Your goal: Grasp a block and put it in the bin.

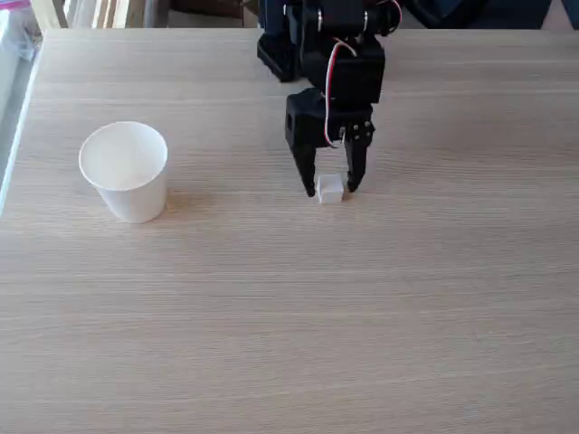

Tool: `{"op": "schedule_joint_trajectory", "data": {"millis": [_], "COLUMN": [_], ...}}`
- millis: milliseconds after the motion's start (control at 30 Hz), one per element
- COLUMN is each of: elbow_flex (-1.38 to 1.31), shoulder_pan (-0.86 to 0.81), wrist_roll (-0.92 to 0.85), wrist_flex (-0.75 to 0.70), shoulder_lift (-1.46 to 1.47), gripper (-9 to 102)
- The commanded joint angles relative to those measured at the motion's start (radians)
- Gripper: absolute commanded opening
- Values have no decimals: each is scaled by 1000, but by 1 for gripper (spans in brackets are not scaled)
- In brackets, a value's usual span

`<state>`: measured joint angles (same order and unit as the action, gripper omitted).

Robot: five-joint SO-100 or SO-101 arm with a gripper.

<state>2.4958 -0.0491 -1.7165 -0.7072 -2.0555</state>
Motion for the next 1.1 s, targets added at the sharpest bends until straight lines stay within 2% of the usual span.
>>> {"op": "schedule_joint_trajectory", "data": {"millis": [0,333,467,867,1067], "elbow_flex": [-31,-18,0,37,63], "shoulder_pan": [-5,-17,-26,-69,-173], "wrist_roll": [-5,-17,-35,-72,-67], "wrist_flex": [9,14,14,104,166], "shoulder_lift": [2,-2,-14,-276,-433], "gripper": [24,13,0,0,0]}}
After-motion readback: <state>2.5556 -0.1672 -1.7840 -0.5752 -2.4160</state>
